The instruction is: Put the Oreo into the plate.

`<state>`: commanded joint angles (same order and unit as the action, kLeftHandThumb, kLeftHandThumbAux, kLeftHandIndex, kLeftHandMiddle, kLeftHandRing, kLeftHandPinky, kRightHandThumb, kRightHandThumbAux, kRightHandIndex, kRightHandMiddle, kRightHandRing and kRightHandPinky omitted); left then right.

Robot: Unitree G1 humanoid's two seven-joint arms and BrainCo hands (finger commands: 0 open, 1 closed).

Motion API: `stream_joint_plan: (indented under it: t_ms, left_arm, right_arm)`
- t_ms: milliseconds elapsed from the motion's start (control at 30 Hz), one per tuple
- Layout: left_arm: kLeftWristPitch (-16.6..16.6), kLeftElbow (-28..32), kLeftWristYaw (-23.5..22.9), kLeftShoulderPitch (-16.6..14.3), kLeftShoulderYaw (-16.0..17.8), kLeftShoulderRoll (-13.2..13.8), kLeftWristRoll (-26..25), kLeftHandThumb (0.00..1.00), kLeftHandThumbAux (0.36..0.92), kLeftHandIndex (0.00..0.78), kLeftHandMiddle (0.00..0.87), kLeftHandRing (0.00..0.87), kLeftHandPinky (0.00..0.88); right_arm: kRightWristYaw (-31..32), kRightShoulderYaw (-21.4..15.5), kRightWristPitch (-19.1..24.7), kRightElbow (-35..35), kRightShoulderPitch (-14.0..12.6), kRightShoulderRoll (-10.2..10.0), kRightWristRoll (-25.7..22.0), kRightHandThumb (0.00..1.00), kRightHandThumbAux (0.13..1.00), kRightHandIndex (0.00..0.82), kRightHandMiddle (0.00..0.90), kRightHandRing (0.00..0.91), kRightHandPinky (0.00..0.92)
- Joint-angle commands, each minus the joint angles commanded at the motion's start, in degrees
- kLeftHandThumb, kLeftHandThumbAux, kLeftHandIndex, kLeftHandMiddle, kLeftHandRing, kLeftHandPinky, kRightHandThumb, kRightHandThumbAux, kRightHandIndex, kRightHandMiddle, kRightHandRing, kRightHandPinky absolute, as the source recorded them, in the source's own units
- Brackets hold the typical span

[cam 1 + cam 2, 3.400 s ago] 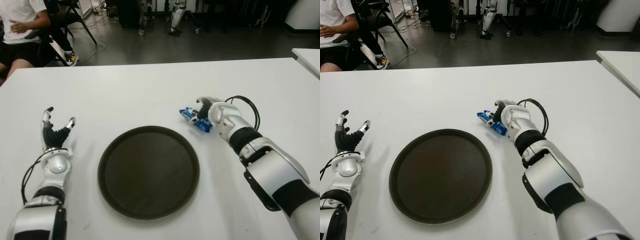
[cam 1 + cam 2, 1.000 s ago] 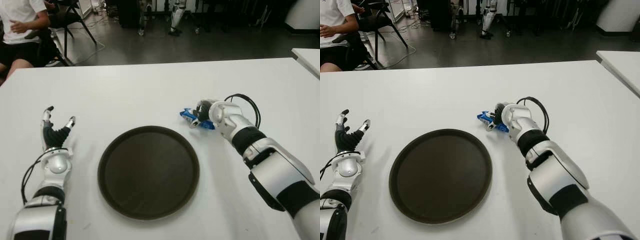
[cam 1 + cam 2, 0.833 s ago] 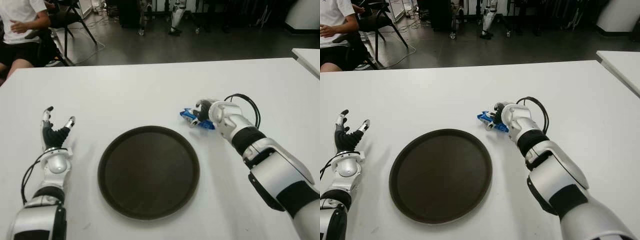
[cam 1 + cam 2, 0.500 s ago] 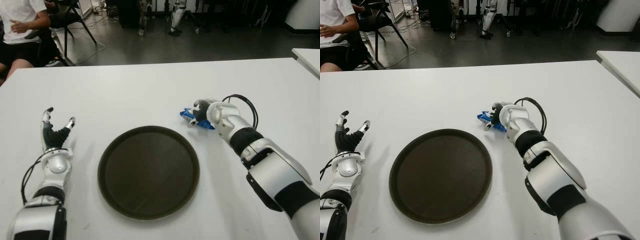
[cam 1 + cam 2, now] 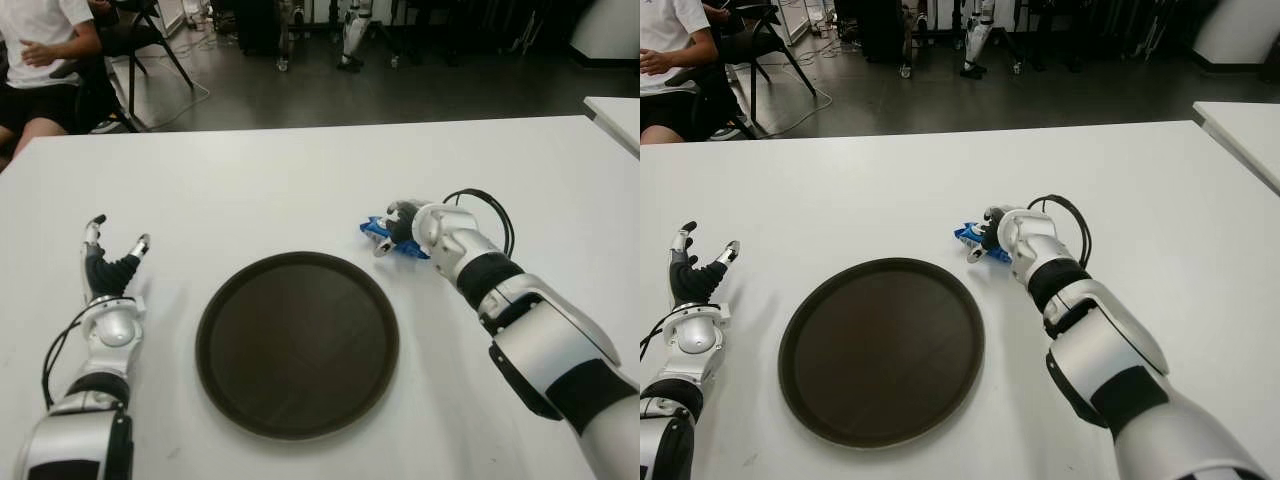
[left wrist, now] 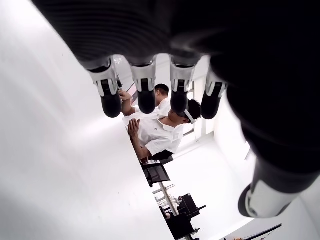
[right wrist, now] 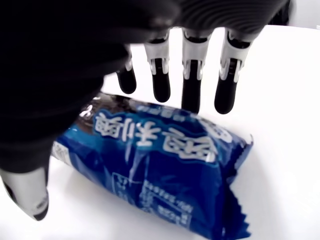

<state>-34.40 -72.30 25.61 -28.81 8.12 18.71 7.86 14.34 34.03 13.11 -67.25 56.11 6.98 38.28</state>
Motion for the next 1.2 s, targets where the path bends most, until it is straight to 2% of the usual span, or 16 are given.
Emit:
stream_joint_plan:
  t_ms: [200, 467, 733, 867, 1200]
  left_arm:
    - [0.26, -0.12, -0.54, -0.04, 0.38, -0.05, -0.52, 0.0, 0.656, 0.013, 0.007, 0.0, 0.002]
    - [0.32, -0.08, -1.12, -0.03, 0.68, -0.21, -1.07, 0.0, 0.668, 0.016, 0.019, 0.0, 0.002]
    - [0.32, 0.11, -1.29, 0.09, 0.47, 0.03, -0.82, 0.0, 0.692, 0.019, 0.017, 0.0, 0.0]
    - [0.42, 0.15, -0.97, 0.19, 0.32, 0.12, -0.59, 0.0, 0.689, 0.017, 0.014, 0.0, 0.0]
    - [-0.16, 0.41, -0.05, 0.19, -0.16, 0.02, -0.11, 0.0, 0.689, 0.014, 0.006, 0.0, 0.0]
  right_arm:
    - [-0.01, -0.12, -0.57, -0.28, -0.02, 0.1, -0.08, 0.0, 0.641, 0.16, 0.187, 0.21, 0.246]
    - [-0.94, -0.38, -1.06, -2.02, -0.22, -0.16, -0.19, 0.0, 0.641, 0.171, 0.187, 0.214, 0.279]
    - [-1.6, -0.69, -1.09, -2.77, -0.23, -0.28, -0.21, 0.0, 0.651, 0.159, 0.185, 0.205, 0.24]
    - [-1.92, -1.0, -1.65, -2.76, -0.63, 0.06, -0.41, 0.0, 0.658, 0.162, 0.2, 0.226, 0.268]
    - [-2.4, -0.97, -0.07, -3.05, -1.25, 0.33, -0.17, 0.0, 0.659, 0.211, 0.252, 0.269, 0.253]
